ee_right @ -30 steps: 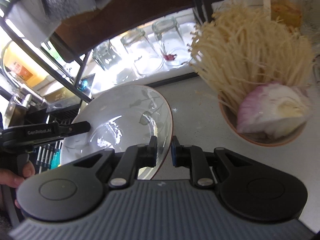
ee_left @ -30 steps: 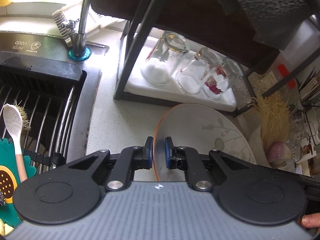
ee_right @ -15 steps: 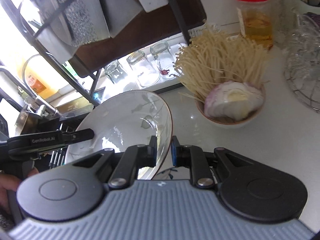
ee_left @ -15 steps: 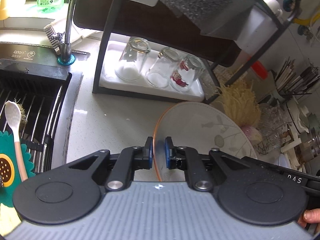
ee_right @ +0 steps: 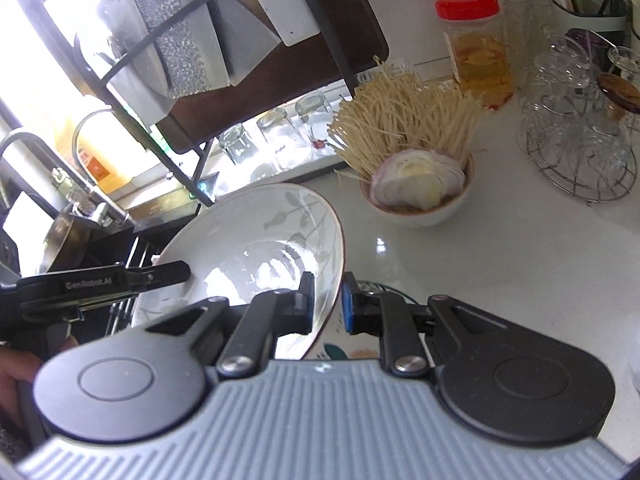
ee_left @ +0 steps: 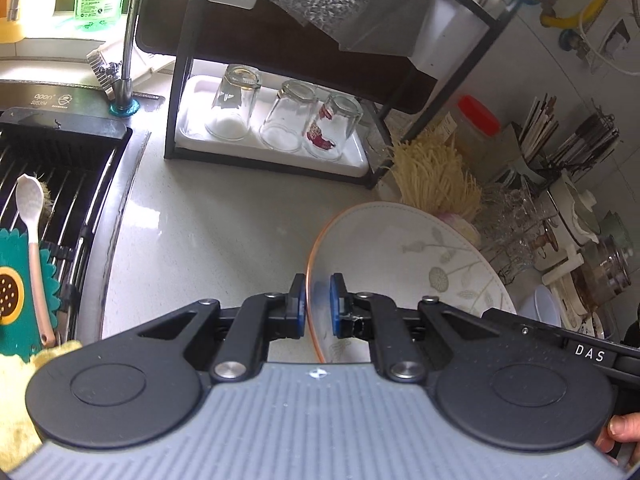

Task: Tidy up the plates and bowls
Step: 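Carry the white plate with both grippers over the floral plate and lower it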

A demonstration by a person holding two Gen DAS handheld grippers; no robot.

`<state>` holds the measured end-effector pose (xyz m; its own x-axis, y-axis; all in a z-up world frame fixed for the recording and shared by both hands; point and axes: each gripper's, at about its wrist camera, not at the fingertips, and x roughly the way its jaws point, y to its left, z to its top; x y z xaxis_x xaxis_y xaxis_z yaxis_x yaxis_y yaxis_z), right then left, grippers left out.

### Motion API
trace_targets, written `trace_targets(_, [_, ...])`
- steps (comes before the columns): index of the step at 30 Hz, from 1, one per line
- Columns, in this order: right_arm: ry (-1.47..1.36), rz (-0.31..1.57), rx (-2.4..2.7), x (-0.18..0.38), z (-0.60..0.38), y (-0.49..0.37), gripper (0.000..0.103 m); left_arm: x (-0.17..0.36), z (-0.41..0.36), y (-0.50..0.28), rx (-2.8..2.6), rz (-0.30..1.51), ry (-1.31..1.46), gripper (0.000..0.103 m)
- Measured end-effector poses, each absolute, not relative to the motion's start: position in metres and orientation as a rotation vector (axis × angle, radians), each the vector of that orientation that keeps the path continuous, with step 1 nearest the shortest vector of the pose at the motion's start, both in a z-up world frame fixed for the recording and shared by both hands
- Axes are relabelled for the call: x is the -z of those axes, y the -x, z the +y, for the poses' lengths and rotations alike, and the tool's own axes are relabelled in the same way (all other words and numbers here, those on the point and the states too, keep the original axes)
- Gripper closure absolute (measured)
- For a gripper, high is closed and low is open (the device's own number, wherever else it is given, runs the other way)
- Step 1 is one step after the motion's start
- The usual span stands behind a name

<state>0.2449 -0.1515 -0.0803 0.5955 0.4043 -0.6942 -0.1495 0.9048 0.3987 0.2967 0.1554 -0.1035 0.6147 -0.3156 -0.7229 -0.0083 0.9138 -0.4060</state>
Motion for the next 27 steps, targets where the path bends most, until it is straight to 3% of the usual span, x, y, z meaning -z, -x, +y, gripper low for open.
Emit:
trace_targets(15, [-0.236, 0.804, -0.406, 0.072, -0.165, -0.199, 0.086, 0.098, 0.138, -0.217, 0.077, 0.858, 0.484, 0.089])
trace_targets(27, [-0.223, 0.849, -0.331, 0.095, -0.184, -0.191, 0.086, 0.127, 0.108, -0.222, 0.099, 0.923, 0.487, 0.089])
